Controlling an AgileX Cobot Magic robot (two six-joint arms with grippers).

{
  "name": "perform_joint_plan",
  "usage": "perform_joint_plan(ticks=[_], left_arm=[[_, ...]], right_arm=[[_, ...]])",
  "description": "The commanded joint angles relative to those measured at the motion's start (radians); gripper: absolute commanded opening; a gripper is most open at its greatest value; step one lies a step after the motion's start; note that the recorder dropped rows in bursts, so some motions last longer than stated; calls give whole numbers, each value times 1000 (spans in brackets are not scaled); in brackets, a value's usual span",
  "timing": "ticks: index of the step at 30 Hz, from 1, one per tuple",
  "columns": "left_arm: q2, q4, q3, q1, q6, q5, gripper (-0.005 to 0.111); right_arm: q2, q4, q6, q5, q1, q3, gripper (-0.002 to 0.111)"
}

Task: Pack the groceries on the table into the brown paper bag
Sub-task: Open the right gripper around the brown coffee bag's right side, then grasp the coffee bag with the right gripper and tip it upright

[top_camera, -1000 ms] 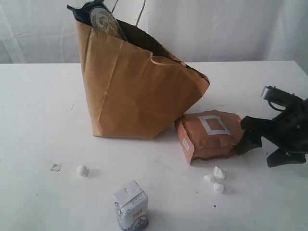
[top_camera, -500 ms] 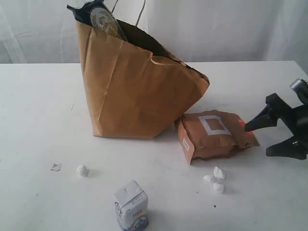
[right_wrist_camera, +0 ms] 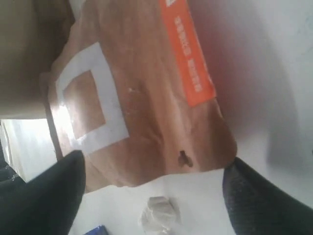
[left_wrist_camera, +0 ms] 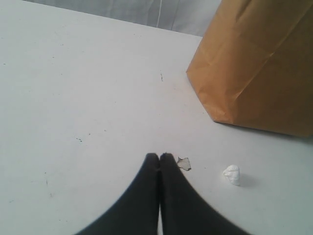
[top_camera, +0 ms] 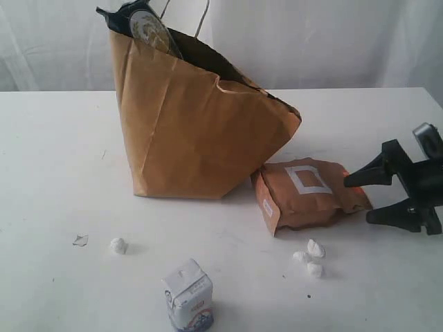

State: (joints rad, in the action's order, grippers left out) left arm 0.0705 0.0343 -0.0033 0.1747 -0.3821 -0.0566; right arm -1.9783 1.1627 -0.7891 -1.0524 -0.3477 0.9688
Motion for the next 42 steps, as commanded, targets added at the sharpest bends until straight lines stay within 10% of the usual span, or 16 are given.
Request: perform_joint_plan(ticks=[1, 18, 27, 42], left_arm=[[-1, -4, 3, -3, -4, 2, 0], [-1, -4, 3, -3, -4, 2, 0], [-1, -4, 3, -3, -4, 2, 0], [-1, -4, 3, -3, -4, 2, 0]], right_arm=[[-22, 25, -20, 25, -1, 5, 72], [-41, 149, -247, 82, 165, 6, 67], [-41, 149, -245, 112, 167, 6, 0], [263, -175, -226, 148, 167, 76, 0]])
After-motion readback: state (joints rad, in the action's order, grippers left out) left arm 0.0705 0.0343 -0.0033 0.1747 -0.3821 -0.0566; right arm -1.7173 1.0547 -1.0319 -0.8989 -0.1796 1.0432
